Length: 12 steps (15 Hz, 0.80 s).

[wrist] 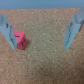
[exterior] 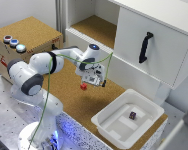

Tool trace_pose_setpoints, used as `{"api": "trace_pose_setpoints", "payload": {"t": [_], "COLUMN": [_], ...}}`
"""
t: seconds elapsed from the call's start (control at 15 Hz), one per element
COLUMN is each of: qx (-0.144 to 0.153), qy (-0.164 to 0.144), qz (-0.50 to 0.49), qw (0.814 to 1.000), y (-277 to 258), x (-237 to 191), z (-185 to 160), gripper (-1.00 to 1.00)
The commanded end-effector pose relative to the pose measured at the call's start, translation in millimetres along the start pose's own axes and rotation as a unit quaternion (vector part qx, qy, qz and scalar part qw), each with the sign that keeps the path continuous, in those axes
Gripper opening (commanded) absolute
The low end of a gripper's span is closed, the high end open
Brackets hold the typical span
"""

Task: Slide the pink block towards the left

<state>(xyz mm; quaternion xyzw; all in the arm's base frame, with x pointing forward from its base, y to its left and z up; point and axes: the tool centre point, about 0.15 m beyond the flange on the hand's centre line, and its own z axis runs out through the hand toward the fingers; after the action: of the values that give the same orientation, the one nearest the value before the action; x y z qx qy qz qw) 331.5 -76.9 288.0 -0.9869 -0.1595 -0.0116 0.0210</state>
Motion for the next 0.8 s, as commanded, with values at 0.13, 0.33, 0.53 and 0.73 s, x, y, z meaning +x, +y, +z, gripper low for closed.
{"api": "trace_pose_setpoints", "payload": {"t": [0.13,0.33,0.53,0.73], "qx": [-0.08,-0.086,-0.074,-0.083], "qy": [0.072,0.067,0.051,0.034], "qz": [0.011,0.016,0.05,0.087], "qw": [0.994,0.994,0.995,0.992], "y": [-8.7,-5.9,0.2,-10.9], "x": [-5.9,-0.8,5.7,15.7], "z": [31.6,35.7,46.0,58.5], "gripper": [-1.0,-1.0,-1.0,-1.0]}}
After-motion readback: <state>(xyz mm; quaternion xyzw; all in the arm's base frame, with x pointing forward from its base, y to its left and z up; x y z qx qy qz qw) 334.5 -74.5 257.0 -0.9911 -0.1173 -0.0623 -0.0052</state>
